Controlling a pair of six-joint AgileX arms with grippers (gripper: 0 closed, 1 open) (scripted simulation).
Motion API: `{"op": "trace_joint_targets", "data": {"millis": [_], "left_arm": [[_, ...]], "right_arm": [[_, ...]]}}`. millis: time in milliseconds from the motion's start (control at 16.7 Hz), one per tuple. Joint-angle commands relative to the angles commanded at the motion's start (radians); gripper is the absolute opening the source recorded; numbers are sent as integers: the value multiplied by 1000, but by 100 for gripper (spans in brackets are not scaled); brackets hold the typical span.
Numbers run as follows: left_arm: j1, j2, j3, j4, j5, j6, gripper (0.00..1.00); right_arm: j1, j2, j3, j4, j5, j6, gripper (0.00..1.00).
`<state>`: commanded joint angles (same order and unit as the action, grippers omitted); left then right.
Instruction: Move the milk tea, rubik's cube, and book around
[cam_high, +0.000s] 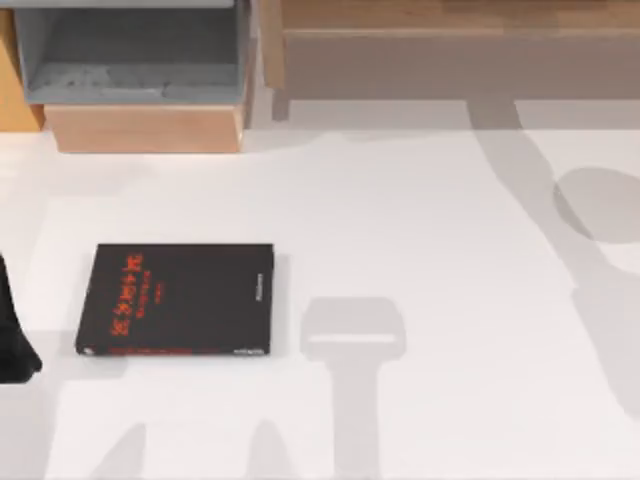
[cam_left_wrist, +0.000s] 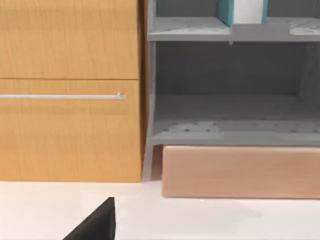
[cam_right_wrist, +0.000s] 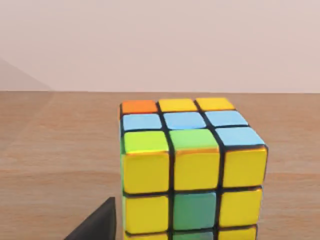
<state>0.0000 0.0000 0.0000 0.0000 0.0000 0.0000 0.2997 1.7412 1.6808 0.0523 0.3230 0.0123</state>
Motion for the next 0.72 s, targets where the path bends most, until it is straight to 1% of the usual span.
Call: {"op": "trace_joint_targets", "data": {"millis": [120,300,720], "left_arm": [[0,0,0,0,0,0,100],[0,0,0,0,0,0,100],[0,0,0,0,0,0,100]], "right_arm": [[-20,-122,-119,-4,-24,-2,100],[-58,-368,-355,-11,-70,-5,100],[-173,-1081,-1035,-32,-195,-10,100]]}}
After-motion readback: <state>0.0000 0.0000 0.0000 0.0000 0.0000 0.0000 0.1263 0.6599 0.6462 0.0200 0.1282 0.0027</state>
